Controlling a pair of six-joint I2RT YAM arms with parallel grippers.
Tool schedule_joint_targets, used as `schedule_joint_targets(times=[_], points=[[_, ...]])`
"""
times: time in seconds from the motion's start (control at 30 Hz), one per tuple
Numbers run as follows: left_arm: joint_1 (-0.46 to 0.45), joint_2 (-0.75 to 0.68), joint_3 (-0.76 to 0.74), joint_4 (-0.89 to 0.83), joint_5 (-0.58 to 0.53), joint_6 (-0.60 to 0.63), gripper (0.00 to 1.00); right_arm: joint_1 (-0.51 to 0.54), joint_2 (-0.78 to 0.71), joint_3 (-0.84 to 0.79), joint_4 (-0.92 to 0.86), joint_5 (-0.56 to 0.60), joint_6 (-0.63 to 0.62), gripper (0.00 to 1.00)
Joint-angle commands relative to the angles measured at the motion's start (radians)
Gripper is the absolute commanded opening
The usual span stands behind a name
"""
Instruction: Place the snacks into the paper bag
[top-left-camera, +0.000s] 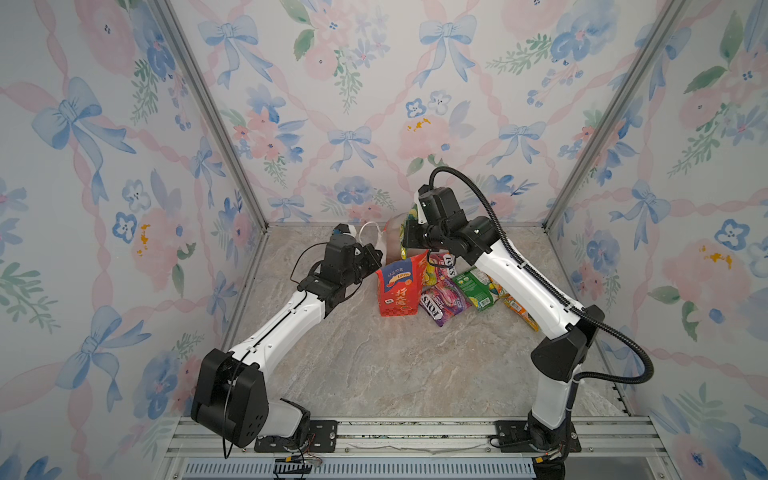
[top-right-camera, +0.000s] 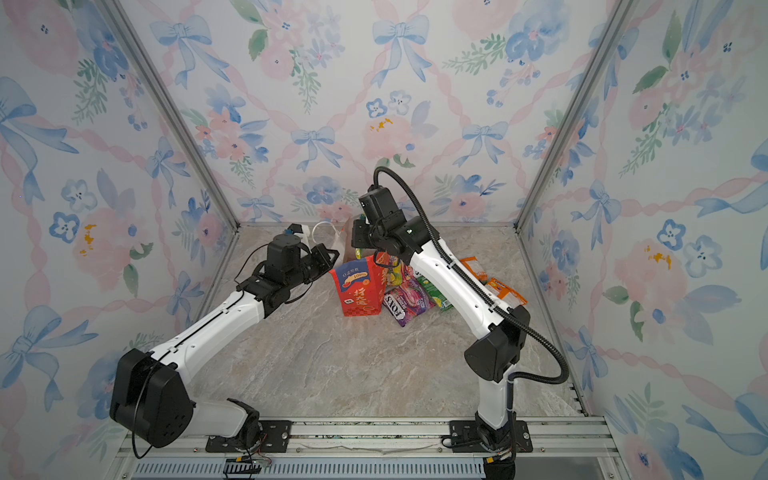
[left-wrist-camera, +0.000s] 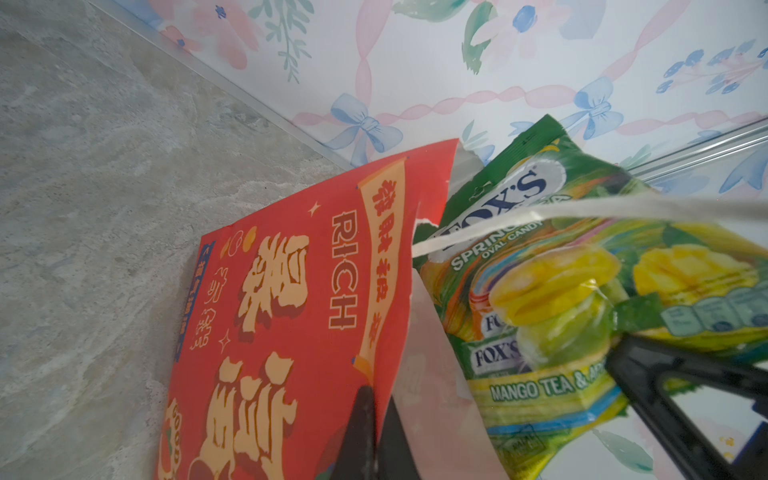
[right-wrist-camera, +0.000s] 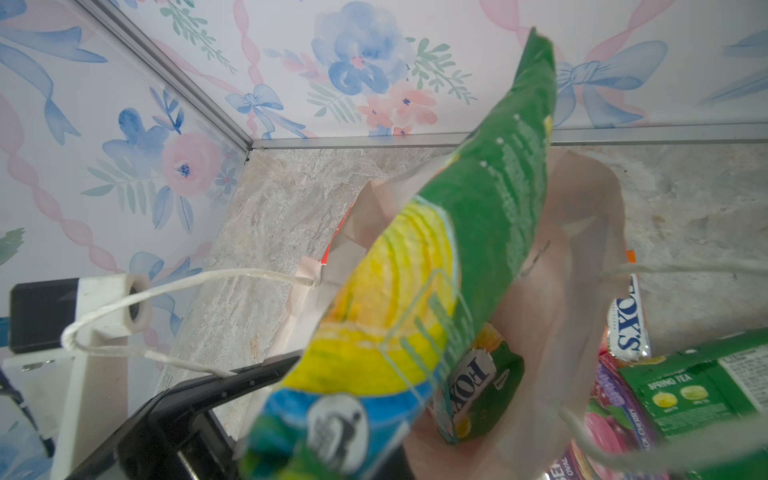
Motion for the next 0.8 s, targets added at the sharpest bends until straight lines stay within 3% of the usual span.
schedule_joint_targets(times=[0.0, 0.47, 0.77], points=[[-0.007, 0.011, 0.008, 0.020, 0.007, -0.002, 0.00, 0.008, 0.013, 0.019, 0.048, 0.025, 0.001, 0.00], [-0.007, 0.000, 0.007, 0.019, 0.007, -0.001, 0.00, 0.009, 0.027, 0.020, 0.050, 0.029, 0.014, 0.00], [-0.007, -0.003, 0.009, 0.019, -0.001, -0.001, 0.00, 0.017, 0.026, 0.039, -0.077, 0.017, -0.133, 0.00]])
